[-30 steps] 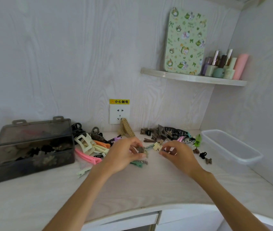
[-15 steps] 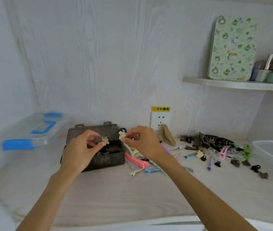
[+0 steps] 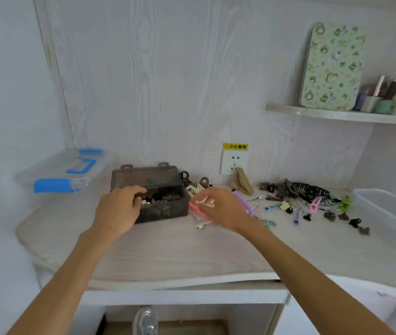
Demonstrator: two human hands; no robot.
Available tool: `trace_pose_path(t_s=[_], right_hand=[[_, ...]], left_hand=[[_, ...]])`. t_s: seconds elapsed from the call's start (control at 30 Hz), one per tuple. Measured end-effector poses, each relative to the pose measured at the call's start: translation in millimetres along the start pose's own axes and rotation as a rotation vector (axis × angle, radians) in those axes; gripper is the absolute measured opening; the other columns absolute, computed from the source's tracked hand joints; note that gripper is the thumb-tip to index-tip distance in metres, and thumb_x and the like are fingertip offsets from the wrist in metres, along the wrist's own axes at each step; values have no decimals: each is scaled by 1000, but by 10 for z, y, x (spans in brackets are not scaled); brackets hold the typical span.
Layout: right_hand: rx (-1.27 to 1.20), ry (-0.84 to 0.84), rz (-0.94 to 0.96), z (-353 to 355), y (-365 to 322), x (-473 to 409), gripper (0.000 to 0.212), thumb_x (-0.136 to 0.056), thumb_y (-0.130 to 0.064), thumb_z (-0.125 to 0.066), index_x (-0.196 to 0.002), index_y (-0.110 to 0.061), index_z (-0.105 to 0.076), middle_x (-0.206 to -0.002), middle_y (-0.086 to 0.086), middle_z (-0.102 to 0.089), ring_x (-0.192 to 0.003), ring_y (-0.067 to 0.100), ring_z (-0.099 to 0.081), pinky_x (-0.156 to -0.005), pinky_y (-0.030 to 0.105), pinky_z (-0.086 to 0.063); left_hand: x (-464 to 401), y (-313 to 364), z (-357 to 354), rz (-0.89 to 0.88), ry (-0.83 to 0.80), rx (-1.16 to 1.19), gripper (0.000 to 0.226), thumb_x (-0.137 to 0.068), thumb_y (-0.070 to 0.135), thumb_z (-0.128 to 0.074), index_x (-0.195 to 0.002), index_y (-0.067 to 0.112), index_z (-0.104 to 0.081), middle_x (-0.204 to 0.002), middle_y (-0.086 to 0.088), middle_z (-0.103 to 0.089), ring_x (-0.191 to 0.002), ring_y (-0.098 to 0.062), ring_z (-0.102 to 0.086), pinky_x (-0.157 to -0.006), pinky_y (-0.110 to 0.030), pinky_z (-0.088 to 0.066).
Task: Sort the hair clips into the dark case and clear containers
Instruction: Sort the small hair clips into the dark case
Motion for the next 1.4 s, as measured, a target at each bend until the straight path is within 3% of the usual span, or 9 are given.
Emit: trace_pose_path(t_s=[0.2, 0.4, 0.53, 0.63, 0.77, 0.97, 1.13, 1.23, 1.4], right_hand=[[104, 161, -188, 514, 740, 633, 21, -90, -19, -56, -105, -26, -68, -104, -7, -66, -89, 8, -56, -81, 29, -49], [298, 288, -501, 1125, 1625, 1253, 33, -90, -14, -54, -121, -21, -58, -128, 5, -56, -120, 24, -48, -96, 36, -42], [458, 248, -730, 1422, 2200, 1539, 47, -92, -21, -48, -137, -13, -39, -141, 12, -40, -133, 29, -31, -107, 39, -31], [508, 231, -820, 1499, 2544, 1583, 46, -95, -27, -42, -138, -12, -34, -139, 13, -37, -130, 30, -30, -104, 40, -32], [635, 165, -856, 1513, 2856, 1395, 44, -98, -34, -32, -139, -17, -29, -136, 12, -37, -123, 29, -34, -100, 39, -34], [497, 54, -756, 1499, 2878, 1257, 41, -97, -24, -36, -139, -21, -33, -130, 10, -44, -115, 27, -40, -95, 34, -35], [300, -128, -634, 1442, 2699, 1324, 49, -96, -11, -38, -143, -18, -31, -140, 8, -38, -125, 26, -33, -106, 26, -25], [174, -272, -591, 1380, 2613, 1309, 52, -94, -3, -38, -144, -16, -30, -147, 4, -33, -133, 24, -28, -108, 16, -14], [111, -310, -714, 1598, 2636, 1310, 57, -92, -4, -43, -143, -24, -30, -149, 0, -29, -135, 18, -29, -109, 21, -25]], left_hand=[[28, 803, -121, -230, -54, 145, 29, -93, 15, -48, -117, 25, -62, -118, 4, -64, -107, -18, -55, -88, -36, -45], [-64, 1853, -734, -386, -303, 326, 30, -95, 16, -44, -114, 31, -61, -115, 11, -63, -92, -13, -63, -80, -33, -49], [-114, 2548, -1341, -523, -491, 359, 36, -94, 12, -44, -122, 31, -57, -128, -1, -57, -100, -23, -62, -86, -39, -50], [-107, 3109, -1682, -668, -581, 378, 40, -94, 13, -45, -131, 29, -50, -138, 1, -49, -121, -19, -50, -100, -35, -42], [-194, 3643, -1949, -777, -589, 354, 46, -93, 31, -53, -137, 31, -41, -137, 1, -46, -120, -19, -47, -98, -39, -42], [-394, 3670, -2263, -745, -680, 237, 38, -89, 39, -56, -125, 29, -55, -122, 3, -50, -113, -15, -48, -95, -33, -41], [-480, 3466, -2158, -549, -852, 367, 28, -88, 22, -60, -116, 25, -63, -121, 5, -54, -102, -10, -57, -88, -22, -44], [-527, 3372, -2110, -533, -865, 208, 34, -90, 18, -55, -122, 29, -58, -145, 4, -38, -121, -17, -49, -96, -29, -41], [-571, 3400, -1969, -618, -869, -250, 45, -88, 24, -58, -132, 28, -47, -134, -4, -44, -123, -23, -39, -102, -35, -30]])
Point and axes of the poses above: each hand's wrist, its own x-axis away from the middle knuckle, its own z-axis out of the back of the hand, y = z × x, the point moved 8 cm from there along -x, towards the middle knuckle
